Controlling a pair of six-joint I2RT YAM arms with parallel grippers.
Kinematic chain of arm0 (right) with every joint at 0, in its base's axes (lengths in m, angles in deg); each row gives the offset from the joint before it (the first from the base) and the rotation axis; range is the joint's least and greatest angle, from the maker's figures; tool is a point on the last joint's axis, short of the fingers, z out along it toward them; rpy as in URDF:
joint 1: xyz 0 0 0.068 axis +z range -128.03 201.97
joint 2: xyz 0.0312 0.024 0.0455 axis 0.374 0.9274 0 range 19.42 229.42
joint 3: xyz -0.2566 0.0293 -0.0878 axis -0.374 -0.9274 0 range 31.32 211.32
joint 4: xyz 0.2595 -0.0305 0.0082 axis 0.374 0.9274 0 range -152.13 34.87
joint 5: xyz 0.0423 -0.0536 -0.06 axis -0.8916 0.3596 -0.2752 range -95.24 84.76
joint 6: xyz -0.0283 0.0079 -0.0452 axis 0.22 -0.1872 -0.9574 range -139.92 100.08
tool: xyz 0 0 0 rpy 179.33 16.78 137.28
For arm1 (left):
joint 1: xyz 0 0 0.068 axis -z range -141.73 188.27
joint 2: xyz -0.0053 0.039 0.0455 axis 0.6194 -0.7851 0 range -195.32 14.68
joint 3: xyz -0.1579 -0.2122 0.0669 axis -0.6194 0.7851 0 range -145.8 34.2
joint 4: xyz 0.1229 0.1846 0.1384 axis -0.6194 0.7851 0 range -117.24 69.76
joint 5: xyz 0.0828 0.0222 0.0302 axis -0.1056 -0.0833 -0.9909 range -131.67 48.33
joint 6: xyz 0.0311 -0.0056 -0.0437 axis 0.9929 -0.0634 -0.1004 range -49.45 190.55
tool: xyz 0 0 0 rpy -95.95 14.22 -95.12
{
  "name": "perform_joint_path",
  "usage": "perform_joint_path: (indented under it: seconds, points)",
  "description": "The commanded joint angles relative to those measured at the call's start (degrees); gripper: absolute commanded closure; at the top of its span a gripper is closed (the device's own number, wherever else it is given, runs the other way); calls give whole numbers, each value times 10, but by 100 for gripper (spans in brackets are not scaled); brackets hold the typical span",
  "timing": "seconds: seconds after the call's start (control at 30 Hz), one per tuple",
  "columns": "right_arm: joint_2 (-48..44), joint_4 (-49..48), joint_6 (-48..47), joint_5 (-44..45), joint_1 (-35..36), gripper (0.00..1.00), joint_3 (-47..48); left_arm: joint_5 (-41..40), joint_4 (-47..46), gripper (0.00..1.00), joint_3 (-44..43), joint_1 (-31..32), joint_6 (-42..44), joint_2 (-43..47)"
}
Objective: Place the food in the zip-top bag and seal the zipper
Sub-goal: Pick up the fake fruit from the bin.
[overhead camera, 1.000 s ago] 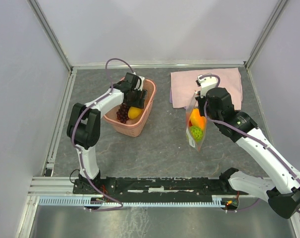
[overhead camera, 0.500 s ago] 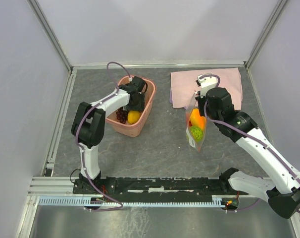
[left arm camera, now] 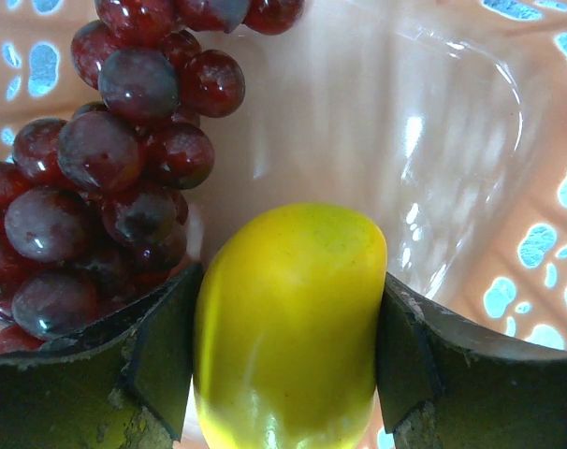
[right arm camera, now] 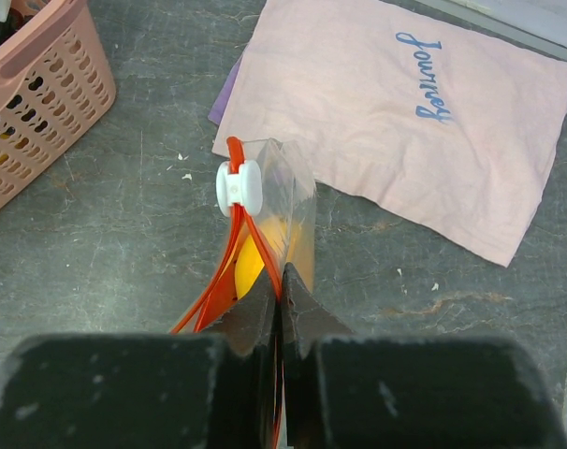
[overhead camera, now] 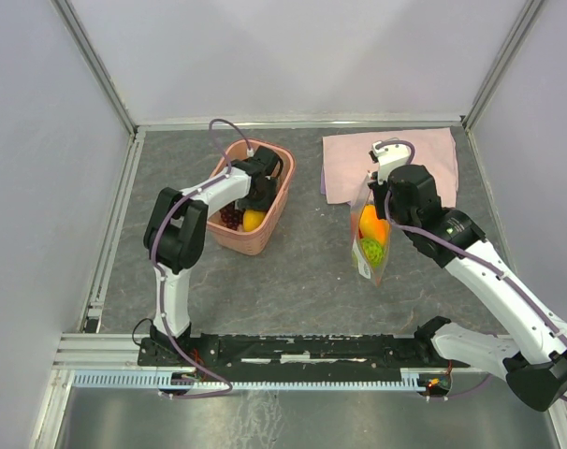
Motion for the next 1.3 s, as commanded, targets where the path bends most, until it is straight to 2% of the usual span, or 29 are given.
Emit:
perform_joint_path:
  seconds: [0.0,0.3,0.53,0.77,0.97,1.27]
  points:
    - [-1,-14,7,-3,-2,93,29,-25,-7,34,8,-1,-10,25]
    - [28,47,12,-20,-2,95,86,-53,-53,54,74,0,-36,159]
    - [50,97,12,-21,-2,97,126,-79,-109,63,135,1,-68,262]
    - [101,163,22,-27,-2,98,174,-66,-216,65,213,15,-80,381]
    - [138,196,35,-40,-2,98,211,-35,-289,65,247,48,-67,465]
    - [185,217,36,-60,-2,98,254,57,-465,65,309,112,-57,543]
